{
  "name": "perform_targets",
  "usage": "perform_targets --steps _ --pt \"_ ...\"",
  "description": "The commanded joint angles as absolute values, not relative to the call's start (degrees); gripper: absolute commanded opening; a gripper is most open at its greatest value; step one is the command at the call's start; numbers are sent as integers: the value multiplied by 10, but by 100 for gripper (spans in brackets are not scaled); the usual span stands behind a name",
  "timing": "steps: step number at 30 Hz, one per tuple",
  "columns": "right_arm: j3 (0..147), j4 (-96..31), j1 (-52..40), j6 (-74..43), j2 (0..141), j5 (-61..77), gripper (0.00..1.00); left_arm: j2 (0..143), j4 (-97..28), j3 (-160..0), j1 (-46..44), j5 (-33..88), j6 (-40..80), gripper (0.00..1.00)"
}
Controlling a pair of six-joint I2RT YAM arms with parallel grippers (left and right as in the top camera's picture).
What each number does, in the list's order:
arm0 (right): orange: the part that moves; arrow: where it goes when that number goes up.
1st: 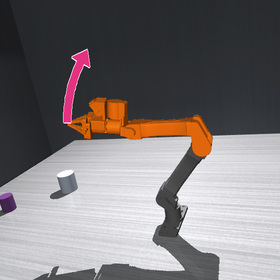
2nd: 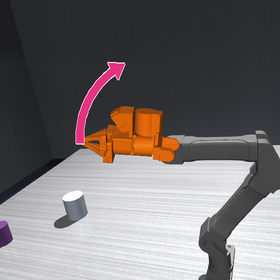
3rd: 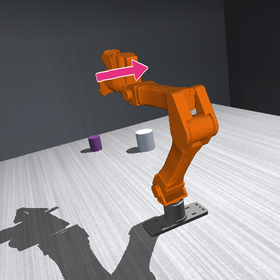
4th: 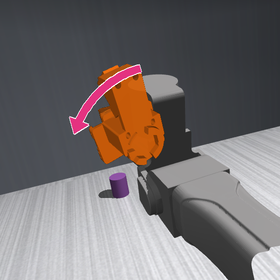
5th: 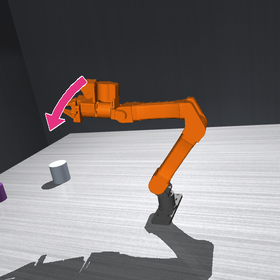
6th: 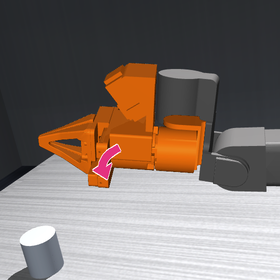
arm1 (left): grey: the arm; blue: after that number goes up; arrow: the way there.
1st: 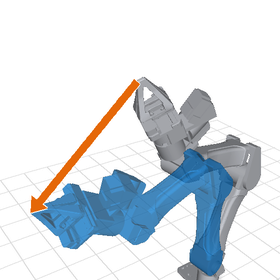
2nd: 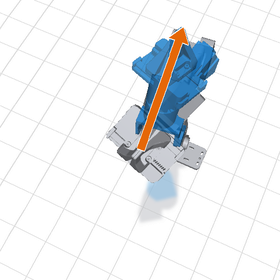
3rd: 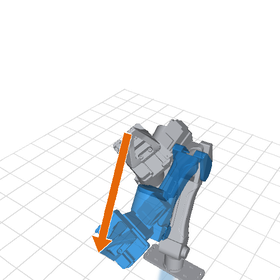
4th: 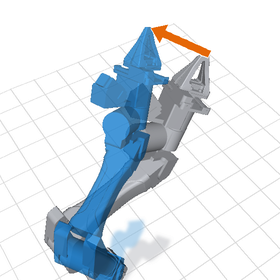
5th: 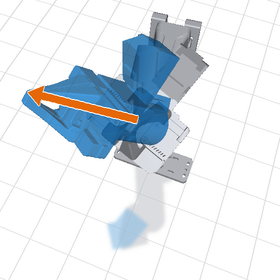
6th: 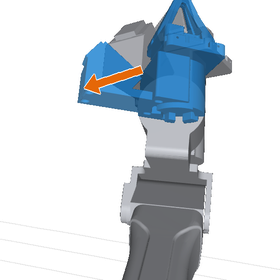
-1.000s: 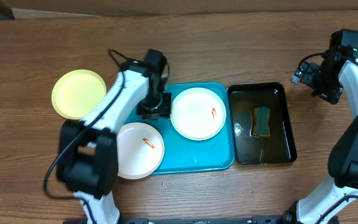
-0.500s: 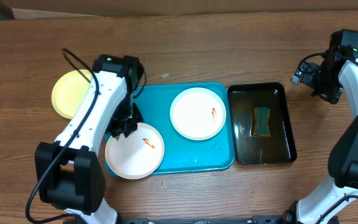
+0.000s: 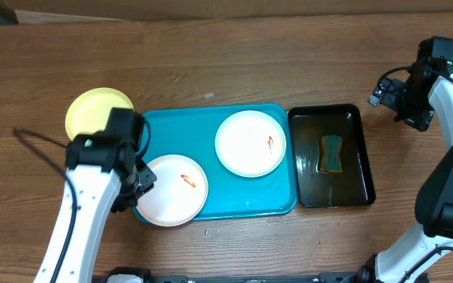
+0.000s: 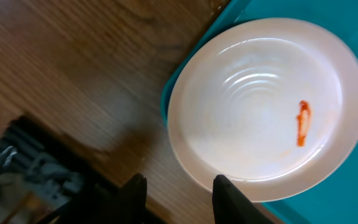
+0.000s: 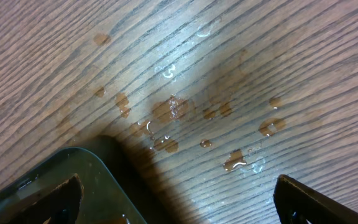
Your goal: Clean dirty plates on tray and stack at the side
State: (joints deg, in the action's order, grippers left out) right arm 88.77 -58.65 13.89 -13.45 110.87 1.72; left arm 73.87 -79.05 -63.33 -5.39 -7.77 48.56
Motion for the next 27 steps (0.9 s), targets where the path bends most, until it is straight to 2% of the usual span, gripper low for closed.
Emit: perform_targets --steps 1,3,4,5,7,17,27 --pt "899 -585 141 -135 1104 21 100 722 -745 -587 -41 -26 490 39" --pt "899 -585 141 -135 1104 21 100 729 -708 -562 -41 -18 484 40" --pt "899 -585 141 -135 1104 21 100 732 -696 -553 -41 -18 484 45" --pt "899 -585 141 -135 1104 21 100 736 -686 -544 -41 -18 484 57" --pt "899 -585 141 -135 1104 21 100 747 -675 -528 -41 -18 484 63" --pt "899 -585 141 -135 1104 21 100 772 -662 -510 -36 -38 482 58" --pt "899 -585 141 -135 1104 21 100 772 -662 -500 7 -34 453 57"
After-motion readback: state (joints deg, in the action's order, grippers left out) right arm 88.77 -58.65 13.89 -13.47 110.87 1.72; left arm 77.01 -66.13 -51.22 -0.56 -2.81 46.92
